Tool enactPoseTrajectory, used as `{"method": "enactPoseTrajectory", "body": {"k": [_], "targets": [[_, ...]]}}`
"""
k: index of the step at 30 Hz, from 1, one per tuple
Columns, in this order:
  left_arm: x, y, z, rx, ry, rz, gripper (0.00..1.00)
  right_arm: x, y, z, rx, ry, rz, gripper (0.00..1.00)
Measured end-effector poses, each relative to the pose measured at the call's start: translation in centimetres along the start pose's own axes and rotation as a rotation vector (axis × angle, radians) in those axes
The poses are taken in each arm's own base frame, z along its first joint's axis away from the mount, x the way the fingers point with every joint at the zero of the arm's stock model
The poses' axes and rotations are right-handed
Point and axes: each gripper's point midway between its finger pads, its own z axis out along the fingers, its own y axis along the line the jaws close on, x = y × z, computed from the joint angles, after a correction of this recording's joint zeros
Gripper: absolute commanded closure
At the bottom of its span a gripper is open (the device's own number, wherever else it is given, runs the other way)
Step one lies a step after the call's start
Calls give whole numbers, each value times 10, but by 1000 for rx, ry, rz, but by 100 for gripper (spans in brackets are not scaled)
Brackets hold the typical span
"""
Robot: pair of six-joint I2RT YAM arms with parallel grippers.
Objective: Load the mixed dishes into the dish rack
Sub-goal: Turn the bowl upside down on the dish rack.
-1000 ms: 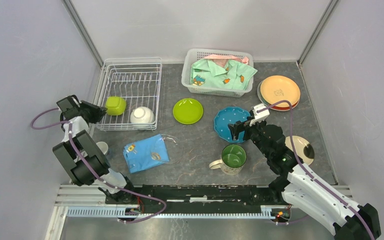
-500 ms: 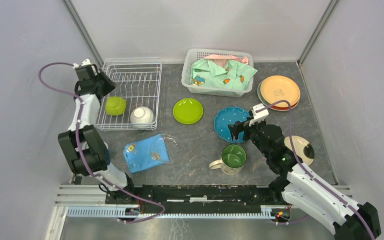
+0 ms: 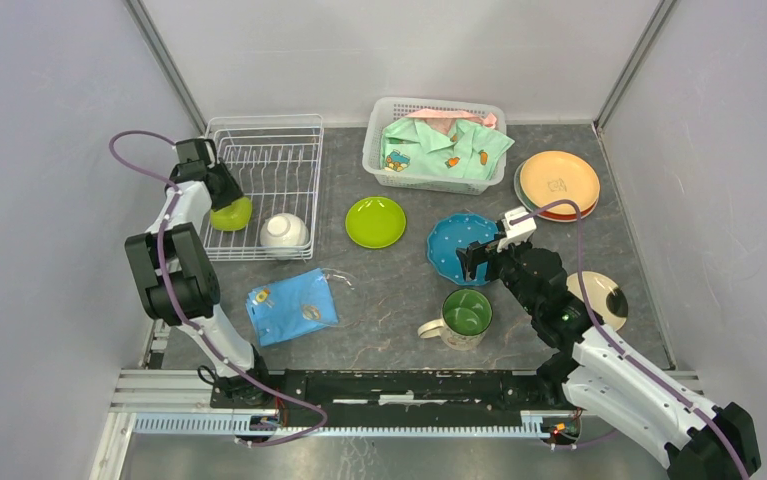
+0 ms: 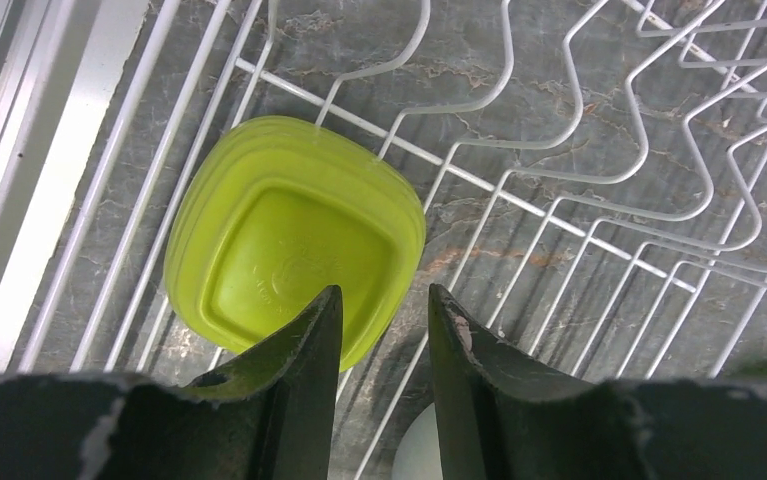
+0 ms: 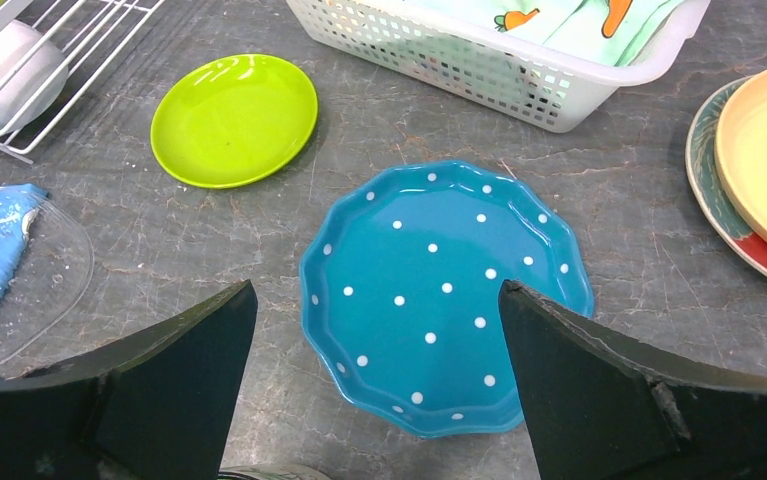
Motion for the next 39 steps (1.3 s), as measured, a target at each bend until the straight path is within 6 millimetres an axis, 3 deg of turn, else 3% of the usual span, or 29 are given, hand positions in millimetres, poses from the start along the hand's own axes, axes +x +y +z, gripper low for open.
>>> {"method": "enactPoseTrajectory", "body": {"k": [26,39], "targets": [[23,6,-12,-36,106,44,56,-5,0,-2,-1,-19,3,2],[53,11,-34,-65,165,71,56,-6,3,-3,-13,-23,4,2]]}}
